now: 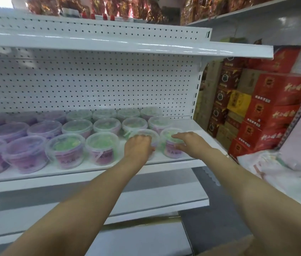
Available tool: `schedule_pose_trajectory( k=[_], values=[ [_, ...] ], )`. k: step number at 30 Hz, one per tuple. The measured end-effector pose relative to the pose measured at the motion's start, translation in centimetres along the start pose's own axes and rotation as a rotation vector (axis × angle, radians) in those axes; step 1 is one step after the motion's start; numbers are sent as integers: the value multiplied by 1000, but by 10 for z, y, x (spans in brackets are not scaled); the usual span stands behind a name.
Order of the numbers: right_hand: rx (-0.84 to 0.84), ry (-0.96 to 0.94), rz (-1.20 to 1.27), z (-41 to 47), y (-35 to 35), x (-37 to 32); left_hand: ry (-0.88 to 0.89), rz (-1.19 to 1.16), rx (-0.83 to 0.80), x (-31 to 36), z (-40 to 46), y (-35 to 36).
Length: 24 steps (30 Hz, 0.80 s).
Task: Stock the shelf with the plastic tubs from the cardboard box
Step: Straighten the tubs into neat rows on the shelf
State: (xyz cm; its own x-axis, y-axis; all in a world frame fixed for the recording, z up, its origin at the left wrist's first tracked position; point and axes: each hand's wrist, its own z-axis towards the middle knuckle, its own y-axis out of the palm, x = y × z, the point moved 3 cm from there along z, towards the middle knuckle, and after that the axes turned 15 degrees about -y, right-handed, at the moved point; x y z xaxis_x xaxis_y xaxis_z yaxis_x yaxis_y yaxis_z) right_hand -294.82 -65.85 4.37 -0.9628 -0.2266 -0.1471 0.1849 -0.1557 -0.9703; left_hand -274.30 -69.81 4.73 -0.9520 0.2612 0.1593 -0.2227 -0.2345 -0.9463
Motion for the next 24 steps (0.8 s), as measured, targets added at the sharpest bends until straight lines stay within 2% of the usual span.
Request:
schedule_pose_trajectory(
  k=[12, 24],
  values=[
    [56, -90, 10, 13, 6, -28, -84, 66, 101, -24, -12, -5],
    [52, -86, -25, 14, 3, -37, -106, 85, 65, -23, -10, -7]
  ],
)
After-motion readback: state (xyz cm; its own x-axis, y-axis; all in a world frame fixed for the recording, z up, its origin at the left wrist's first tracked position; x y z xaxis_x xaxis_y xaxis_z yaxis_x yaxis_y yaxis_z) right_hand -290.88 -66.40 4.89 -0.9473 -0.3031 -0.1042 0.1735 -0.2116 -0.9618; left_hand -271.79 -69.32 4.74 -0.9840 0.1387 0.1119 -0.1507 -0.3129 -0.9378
